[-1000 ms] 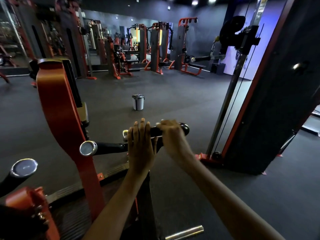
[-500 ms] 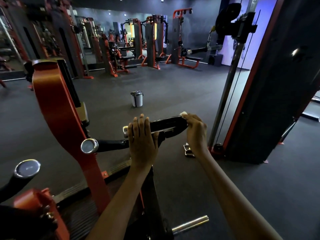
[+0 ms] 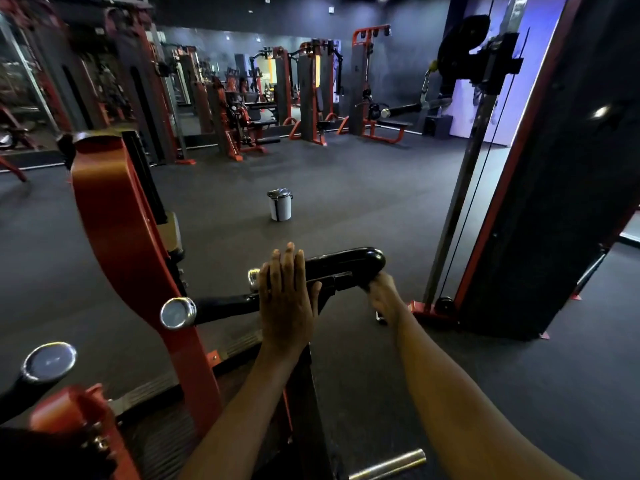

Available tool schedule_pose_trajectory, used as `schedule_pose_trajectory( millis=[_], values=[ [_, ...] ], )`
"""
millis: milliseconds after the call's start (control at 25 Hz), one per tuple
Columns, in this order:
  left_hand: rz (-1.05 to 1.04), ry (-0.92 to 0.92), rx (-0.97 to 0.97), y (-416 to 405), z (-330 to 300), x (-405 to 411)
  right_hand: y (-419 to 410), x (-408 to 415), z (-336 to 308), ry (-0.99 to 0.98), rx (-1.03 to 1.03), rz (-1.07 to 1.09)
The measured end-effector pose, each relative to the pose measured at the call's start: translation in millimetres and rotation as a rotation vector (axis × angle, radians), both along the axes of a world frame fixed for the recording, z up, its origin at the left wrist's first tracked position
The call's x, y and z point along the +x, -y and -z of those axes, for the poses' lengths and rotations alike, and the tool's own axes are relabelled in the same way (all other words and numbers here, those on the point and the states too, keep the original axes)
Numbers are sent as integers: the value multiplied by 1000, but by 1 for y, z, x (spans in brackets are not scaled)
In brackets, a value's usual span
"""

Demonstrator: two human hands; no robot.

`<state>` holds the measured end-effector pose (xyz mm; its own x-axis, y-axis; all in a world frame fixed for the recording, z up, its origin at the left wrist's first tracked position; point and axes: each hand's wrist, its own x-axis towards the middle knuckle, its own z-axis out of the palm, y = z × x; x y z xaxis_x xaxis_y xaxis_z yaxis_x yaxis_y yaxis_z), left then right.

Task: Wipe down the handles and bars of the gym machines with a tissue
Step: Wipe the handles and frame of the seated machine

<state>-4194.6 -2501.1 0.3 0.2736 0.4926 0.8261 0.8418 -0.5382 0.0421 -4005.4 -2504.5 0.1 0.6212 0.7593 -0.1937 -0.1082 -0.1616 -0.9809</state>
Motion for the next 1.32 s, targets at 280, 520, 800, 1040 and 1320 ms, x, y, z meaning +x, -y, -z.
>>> schedule_pose_trajectory(
  millis=[280, 520, 800, 1040, 1320],
  values=[
    [28, -12, 11, -2, 5, -2, 24, -13, 8, -249, -24, -152],
    [32, 31, -138, 13, -8, 1, 56, 11, -31, -364, 77, 169],
    [240, 276, -360, 22, -60, 65, 92, 51, -53, 545, -52, 177],
    [399, 94, -457, 23, -79, 171, 102, 122, -63, 1014, -272, 188],
    [300, -159, -607, -2, -44, 303, 87, 244, -58, 1147, -239, 125]
  ],
)
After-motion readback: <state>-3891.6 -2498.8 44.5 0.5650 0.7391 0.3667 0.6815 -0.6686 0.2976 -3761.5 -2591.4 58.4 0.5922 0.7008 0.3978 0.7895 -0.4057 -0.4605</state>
